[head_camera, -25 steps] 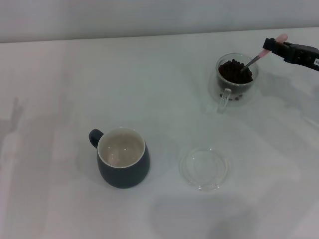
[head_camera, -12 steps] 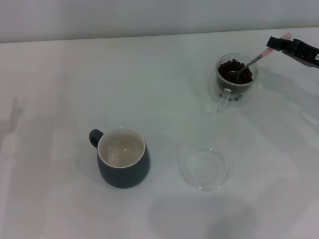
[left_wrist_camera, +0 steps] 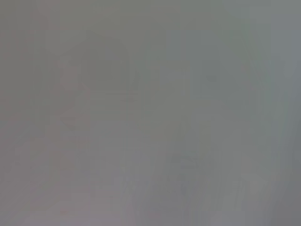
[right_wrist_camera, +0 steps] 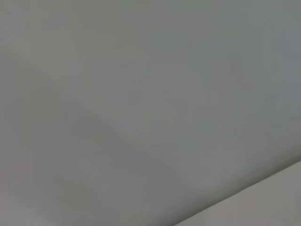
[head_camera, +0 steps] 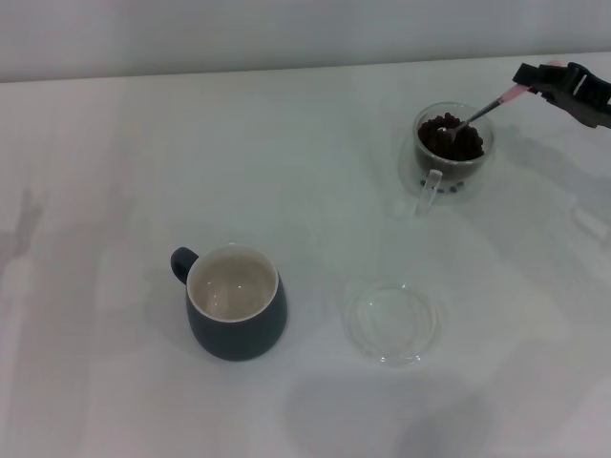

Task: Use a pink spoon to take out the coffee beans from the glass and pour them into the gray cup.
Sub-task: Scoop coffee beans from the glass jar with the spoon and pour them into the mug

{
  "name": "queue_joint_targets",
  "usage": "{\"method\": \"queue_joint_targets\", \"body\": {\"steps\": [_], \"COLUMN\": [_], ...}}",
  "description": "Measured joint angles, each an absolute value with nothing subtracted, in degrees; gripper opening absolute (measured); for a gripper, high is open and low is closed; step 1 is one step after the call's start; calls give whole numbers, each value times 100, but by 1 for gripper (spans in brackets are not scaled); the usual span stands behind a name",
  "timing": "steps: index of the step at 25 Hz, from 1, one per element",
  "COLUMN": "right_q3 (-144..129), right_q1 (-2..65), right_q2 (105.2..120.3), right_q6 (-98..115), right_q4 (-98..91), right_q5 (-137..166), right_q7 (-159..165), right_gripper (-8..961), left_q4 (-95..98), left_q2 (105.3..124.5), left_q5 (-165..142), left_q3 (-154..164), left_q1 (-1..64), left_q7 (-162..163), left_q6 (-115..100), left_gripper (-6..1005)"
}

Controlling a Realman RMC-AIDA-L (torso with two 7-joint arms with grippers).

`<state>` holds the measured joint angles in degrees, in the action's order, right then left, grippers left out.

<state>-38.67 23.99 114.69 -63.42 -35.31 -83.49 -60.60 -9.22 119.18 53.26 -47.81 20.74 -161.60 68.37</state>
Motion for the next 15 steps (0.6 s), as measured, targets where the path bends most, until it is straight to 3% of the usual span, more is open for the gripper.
{"method": "queue_joint_targets", "body": {"steps": [15], "right_q3": [-3867], "right_q1": [2400], "right_q2": [11424], "right_q6": [-6093], "right_q4": [-3540], "right_q5": [-8113], "right_q7": [-4951], "right_gripper": [146], "left_q4": [-922], "left_q2": [11918], "left_q5": [5326], "left_q3": [-4789], "left_q1": [2104], "left_q7": [-16154], "left_q6": [6838], "left_gripper": [883]}}
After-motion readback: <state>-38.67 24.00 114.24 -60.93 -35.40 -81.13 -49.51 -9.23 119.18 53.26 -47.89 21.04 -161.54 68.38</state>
